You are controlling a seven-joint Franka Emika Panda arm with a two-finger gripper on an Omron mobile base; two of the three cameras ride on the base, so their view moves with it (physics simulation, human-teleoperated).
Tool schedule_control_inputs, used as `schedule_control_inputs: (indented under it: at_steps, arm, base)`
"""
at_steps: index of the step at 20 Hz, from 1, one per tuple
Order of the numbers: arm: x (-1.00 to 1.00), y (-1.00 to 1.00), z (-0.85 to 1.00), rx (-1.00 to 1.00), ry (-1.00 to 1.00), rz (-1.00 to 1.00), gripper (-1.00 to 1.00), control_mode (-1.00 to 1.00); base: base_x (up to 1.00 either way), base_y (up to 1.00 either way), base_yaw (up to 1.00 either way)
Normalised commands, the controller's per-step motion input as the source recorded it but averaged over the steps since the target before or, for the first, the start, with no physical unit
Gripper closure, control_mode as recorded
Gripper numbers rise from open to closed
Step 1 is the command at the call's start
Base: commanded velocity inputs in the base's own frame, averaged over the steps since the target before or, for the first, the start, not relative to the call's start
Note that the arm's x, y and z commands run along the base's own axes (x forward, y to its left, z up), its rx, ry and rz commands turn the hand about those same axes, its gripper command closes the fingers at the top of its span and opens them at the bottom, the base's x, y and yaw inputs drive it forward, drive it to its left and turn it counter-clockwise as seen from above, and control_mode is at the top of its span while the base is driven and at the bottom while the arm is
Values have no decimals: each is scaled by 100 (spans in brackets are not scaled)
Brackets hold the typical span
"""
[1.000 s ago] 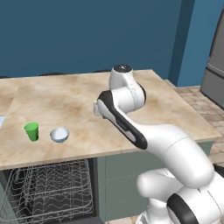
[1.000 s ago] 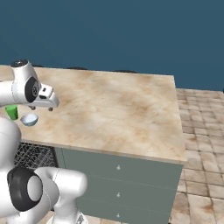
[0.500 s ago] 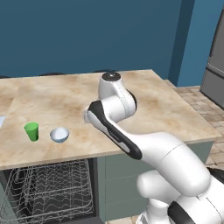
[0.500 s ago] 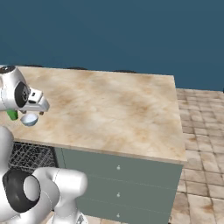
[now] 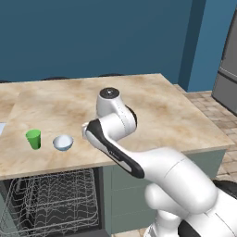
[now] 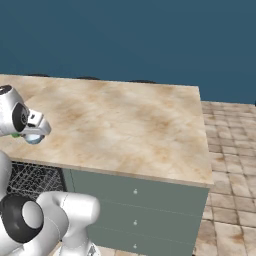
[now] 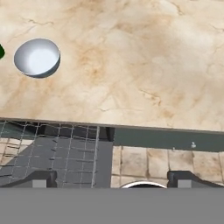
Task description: Pick up the cup and bowl from the counter, place them in the dishwasher, and close the dishwasher door.
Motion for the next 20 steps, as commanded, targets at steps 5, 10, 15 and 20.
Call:
schedule_control_inputs:
  at_steps: [5,10,15,20]
  arm:
    - [3,33,-9,0,0,0,-100,-100]
    - [9,23,-5,0,0,0,-100,-100]
    - [24,10,-7,0,0,0,-100,-100]
    - [23,13,-14,0,0,0,-100,-100]
  base:
    - [0,0,0]
    - [0,0,0]
    - [0,0,0]
    - [0,0,0]
